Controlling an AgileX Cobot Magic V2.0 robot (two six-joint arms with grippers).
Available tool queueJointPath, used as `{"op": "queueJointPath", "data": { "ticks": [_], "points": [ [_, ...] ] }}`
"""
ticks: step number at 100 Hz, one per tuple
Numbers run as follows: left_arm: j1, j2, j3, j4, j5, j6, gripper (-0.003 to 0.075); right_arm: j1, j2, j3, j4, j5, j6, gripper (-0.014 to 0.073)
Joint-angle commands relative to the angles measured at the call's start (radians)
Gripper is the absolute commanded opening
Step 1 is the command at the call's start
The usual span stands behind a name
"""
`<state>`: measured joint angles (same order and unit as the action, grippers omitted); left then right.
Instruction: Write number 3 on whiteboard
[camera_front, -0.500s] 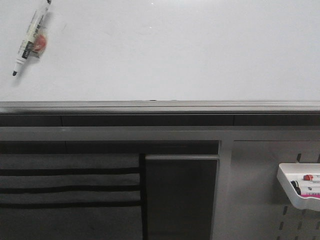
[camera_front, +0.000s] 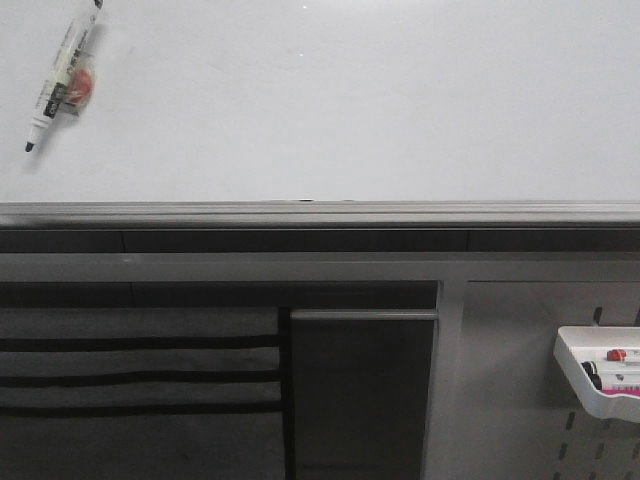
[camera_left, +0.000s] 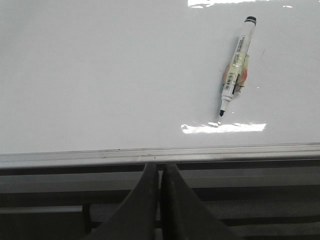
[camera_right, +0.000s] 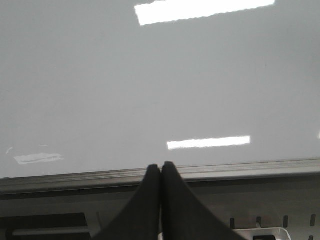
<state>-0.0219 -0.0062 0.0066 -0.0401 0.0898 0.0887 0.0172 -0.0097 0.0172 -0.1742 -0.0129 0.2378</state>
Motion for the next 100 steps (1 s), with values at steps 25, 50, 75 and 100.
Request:
{"op": "queueJointPath", "data": {
  "ticks": [25, 50, 75, 100],
  "points": [
    [0.0, -0.031, 0.002, -0.001, -0.075, -0.013, -0.0018, -0.004, -0.019, 0.021, 0.002, -0.081, 0.001, -0.0074],
    [0.0, -0.031, 0.002, -0.001, -0.075, -0.013, -0.0018, -0.004, -0.019, 0.021, 0.002, -0.081, 0.001, -0.0074],
    [0.0, -0.031, 0.002, -0.022, -0.103, -0.013, -0.0018, -0.004, -0.019, 0.021, -0.073, -0.072, -0.001, -0.0074],
    [0.0, -0.031, -0.019, -0.11, -0.161, -0.013, -0.0018, -0.004, -0.019, 0.016, -0.075, -0.175, 0.005, -0.0074]
  ]
}}
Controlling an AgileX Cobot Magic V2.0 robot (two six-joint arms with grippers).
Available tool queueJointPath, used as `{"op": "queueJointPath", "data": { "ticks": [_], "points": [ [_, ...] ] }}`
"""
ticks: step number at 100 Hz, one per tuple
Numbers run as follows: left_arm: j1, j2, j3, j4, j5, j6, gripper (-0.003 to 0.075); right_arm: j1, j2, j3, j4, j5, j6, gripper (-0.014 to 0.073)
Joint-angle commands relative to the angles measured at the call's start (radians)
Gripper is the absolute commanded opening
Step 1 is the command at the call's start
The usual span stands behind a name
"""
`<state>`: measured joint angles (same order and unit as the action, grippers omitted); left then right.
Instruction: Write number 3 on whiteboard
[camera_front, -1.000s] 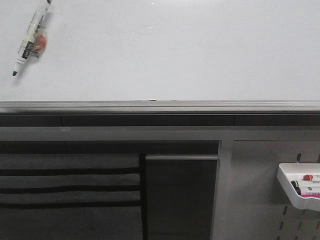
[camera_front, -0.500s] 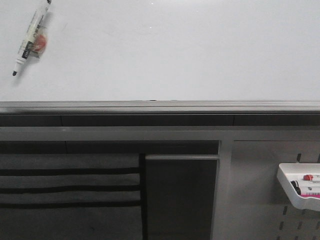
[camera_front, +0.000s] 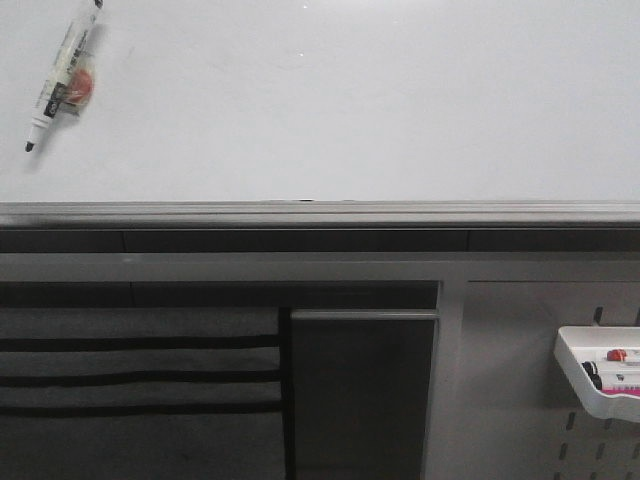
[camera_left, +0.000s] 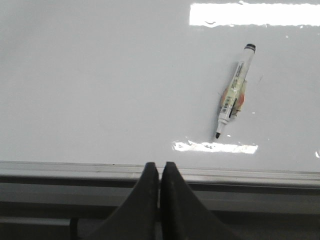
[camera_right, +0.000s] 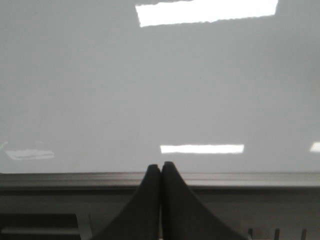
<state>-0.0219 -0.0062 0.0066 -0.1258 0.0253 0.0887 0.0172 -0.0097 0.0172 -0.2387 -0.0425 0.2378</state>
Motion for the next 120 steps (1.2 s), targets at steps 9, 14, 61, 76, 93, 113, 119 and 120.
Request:
{"op": "queueJointPath", "data": {
  "ticks": [9, 14, 61, 76, 93, 113, 119, 120],
  "points": [
    [0.0, -0.031, -0.082, -0.064, -0.069, -0.013, -0.0018, -0.004, -0.019, -0.03, -0.006, -0.148, 0.078, -0.0074],
    [0.0, -0.031, -0.133, -0.074, -0.043, -0.013, -0.0018, -0.004, -0.019, -0.078, -0.006, -0.107, 0.121, -0.0074],
    [0.0, 0.254, -0.642, 0.032, 0.431, 0.021, -0.0018, -0.004, 0.312, -0.582, -0.006, 0.513, 0.03, -0.0074],
    [0.0, 0.293, -0.638, 0.032, 0.432, 0.021, -0.0018, -0.004, 0.413, -0.626, -0.005, 0.599, -0.003, -0.0074],
    [0.0, 0.3, -0.638, 0.032, 0.437, 0.021, -0.0018, -0.004, 0.451, -0.626, -0.005, 0.537, -0.084, -0.0074],
    [0.0, 0.3, -0.638, 0.032, 0.437, 0.021, -0.0018, -0.004, 0.465, -0.626, 0.032, 0.442, -0.09, -0.0074],
    [0.0, 0.3, -0.638, 0.032, 0.437, 0.021, -0.0018, -0.004, 0.465, -0.626, 0.072, 0.442, -0.09, -0.0074],
    [0.0, 0.3, -0.638, 0.032, 0.437, 0.021, -0.0018, -0.004, 0.465, -0.626, 0.074, 0.442, -0.09, -0.0074]
  ]
}}
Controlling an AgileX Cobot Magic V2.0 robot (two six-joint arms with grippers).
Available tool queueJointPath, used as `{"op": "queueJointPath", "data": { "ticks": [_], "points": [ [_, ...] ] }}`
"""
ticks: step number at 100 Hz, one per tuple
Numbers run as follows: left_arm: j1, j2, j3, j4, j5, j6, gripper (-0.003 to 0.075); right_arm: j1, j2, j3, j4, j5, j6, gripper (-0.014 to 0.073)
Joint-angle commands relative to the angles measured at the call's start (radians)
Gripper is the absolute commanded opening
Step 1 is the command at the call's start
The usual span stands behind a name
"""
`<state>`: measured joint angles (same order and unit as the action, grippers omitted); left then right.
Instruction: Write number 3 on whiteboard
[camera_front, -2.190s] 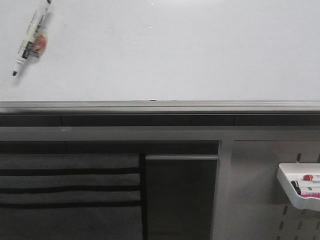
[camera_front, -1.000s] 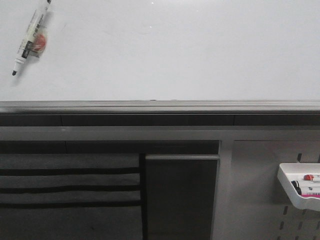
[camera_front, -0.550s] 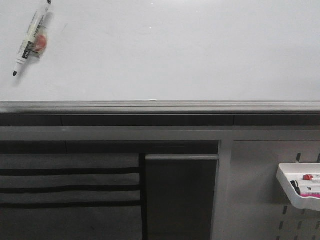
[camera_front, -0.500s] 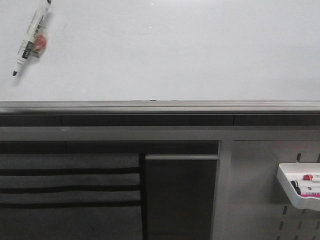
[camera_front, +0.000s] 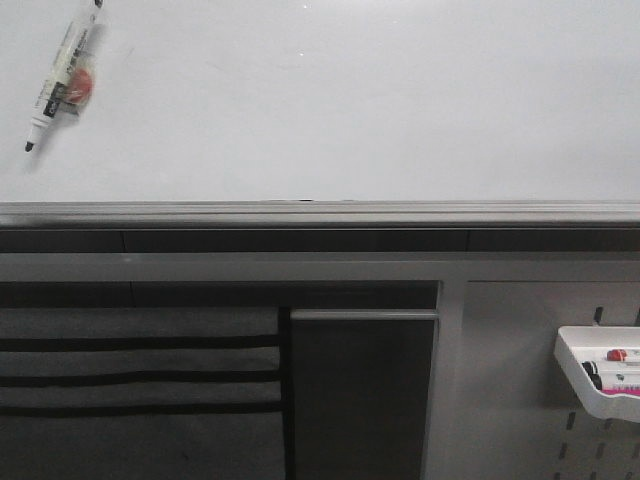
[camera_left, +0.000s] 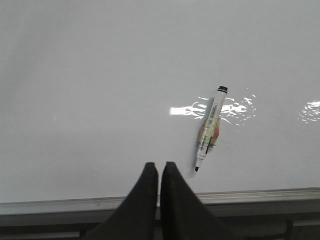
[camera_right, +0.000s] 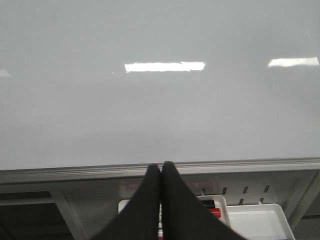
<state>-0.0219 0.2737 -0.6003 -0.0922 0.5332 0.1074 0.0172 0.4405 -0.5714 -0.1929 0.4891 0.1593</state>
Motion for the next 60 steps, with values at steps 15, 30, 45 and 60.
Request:
{"op": "queueJointPath", "data": {
  "ticks": [15, 30, 45, 60],
  "points": [
    [0.0, 0.02, -0.031, -0.004, -0.069, 0.002, -0.0018, -0.004, 0.015, -0.038, 0.036, -0.112, -0.012, -0.0074],
    [0.0, 0.02, -0.031, -0.004, -0.069, 0.002, -0.0018, -0.004, 0.015, -0.038, 0.036, -0.112, -0.012, -0.0074],
    [0.0, 0.02, -0.031, -0.002, -0.069, 0.002, -0.0017, -0.004, 0.016, -0.024, 0.036, -0.126, -0.012, -0.0074],
    [0.0, 0.02, -0.031, 0.0, -0.073, 0.0, 0.0115, -0.004, 0.016, -0.01, 0.04, -0.112, -0.012, -0.0074]
  ]
}}
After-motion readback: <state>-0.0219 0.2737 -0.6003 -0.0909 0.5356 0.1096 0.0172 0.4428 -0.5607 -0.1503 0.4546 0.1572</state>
